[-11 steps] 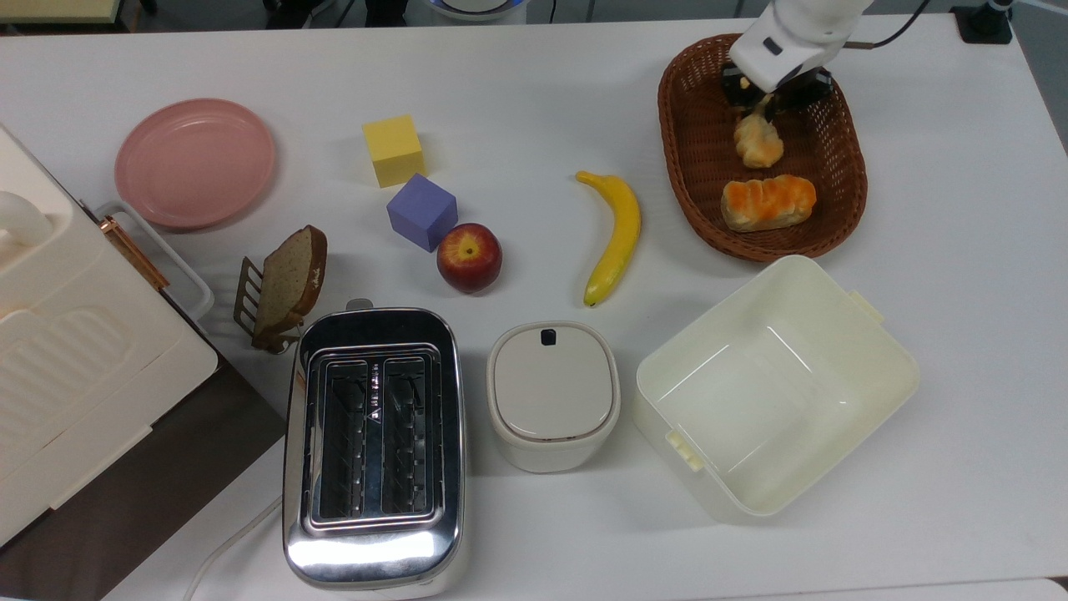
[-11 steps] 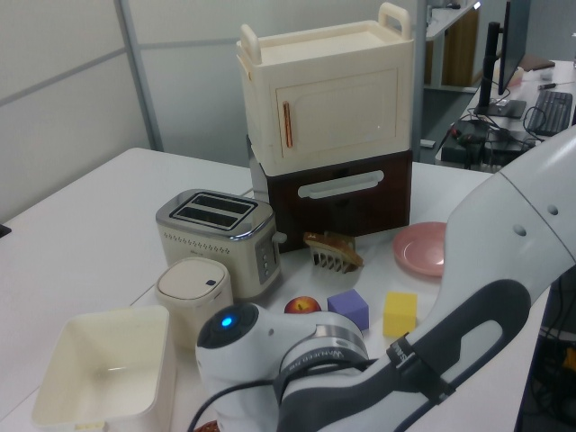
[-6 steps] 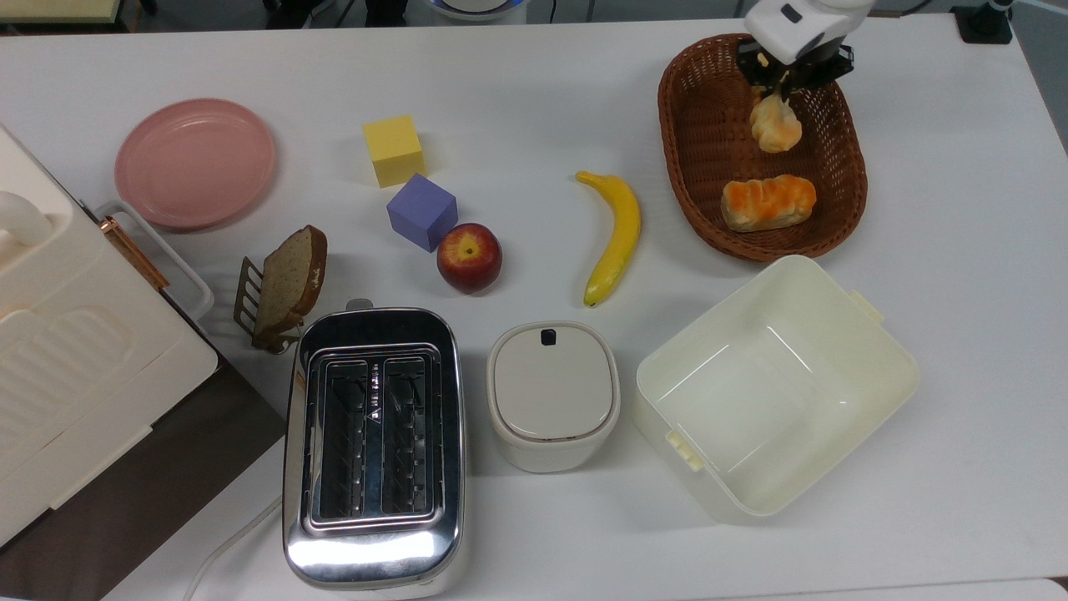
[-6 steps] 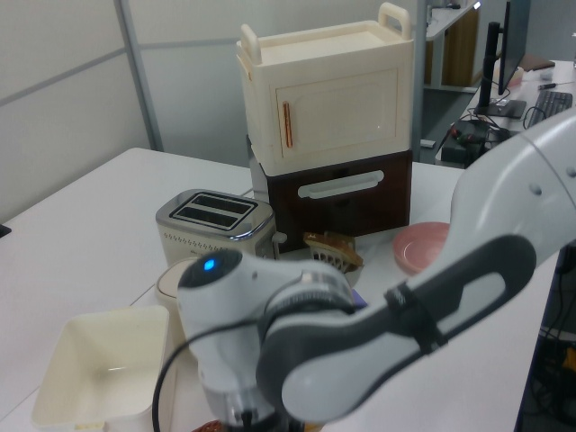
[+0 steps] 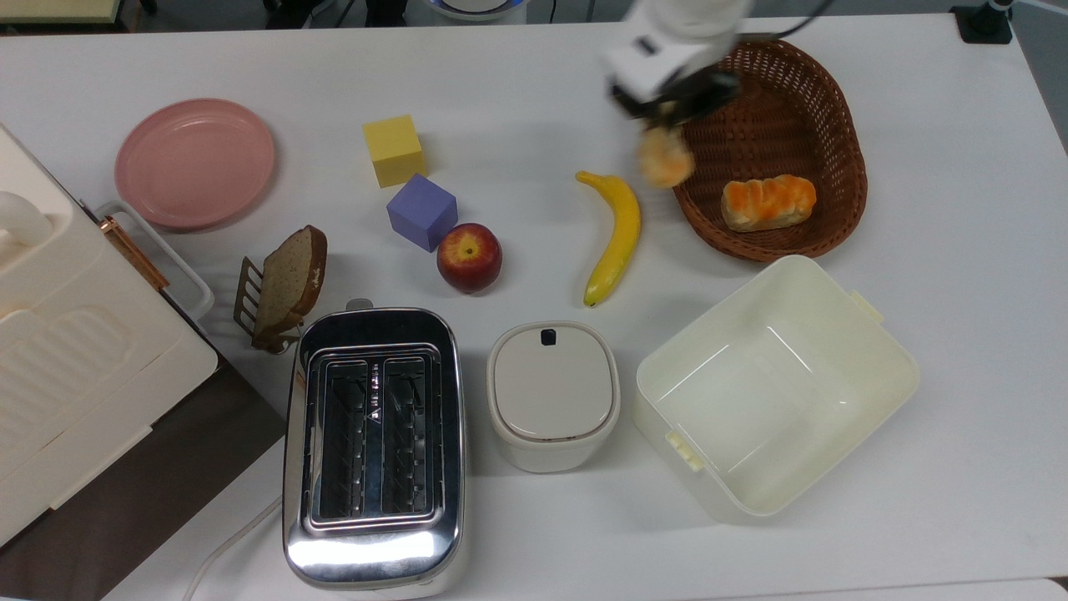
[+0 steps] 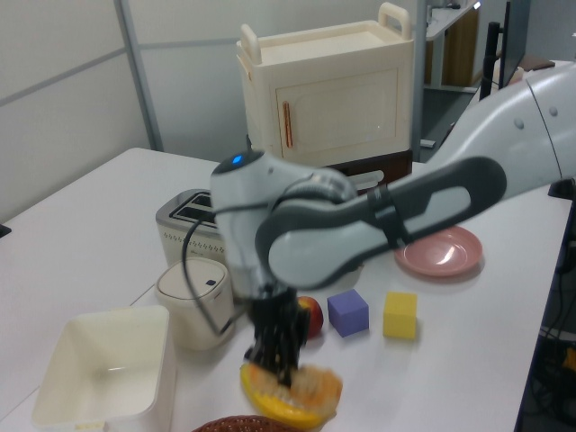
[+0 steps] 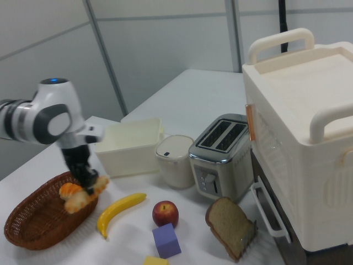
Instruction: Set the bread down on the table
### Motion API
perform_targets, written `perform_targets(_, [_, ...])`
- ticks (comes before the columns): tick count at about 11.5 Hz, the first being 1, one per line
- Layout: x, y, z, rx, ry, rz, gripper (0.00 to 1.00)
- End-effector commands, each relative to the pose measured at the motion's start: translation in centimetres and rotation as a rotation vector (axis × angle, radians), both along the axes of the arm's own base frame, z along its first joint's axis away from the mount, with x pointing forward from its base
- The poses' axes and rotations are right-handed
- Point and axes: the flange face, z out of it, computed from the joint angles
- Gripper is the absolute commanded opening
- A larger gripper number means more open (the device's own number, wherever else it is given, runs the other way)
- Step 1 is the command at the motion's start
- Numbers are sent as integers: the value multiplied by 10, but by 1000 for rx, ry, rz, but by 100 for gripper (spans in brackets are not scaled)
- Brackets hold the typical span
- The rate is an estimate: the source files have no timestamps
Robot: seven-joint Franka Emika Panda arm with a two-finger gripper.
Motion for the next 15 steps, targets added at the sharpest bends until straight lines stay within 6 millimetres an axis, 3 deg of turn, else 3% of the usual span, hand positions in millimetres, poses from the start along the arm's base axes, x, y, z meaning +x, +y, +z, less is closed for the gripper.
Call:
perform_targets(1, [20,-102,10,0,-5,66,26])
perform_targets(2, [24,-125,7,-8,-4,81,38])
perform_targets(3, [26,-136,5,-25,-1,76,80])
perform_targets(4, [27,-141,5,-44,-2,73,100])
perform_targets(7, [31,-182,31,-49,-48,14,100])
perform_targets(11, [27,-250,108,-79,-82,-91,100])
perform_targets(15, [18,-254,154,-94,-97,-84,100])
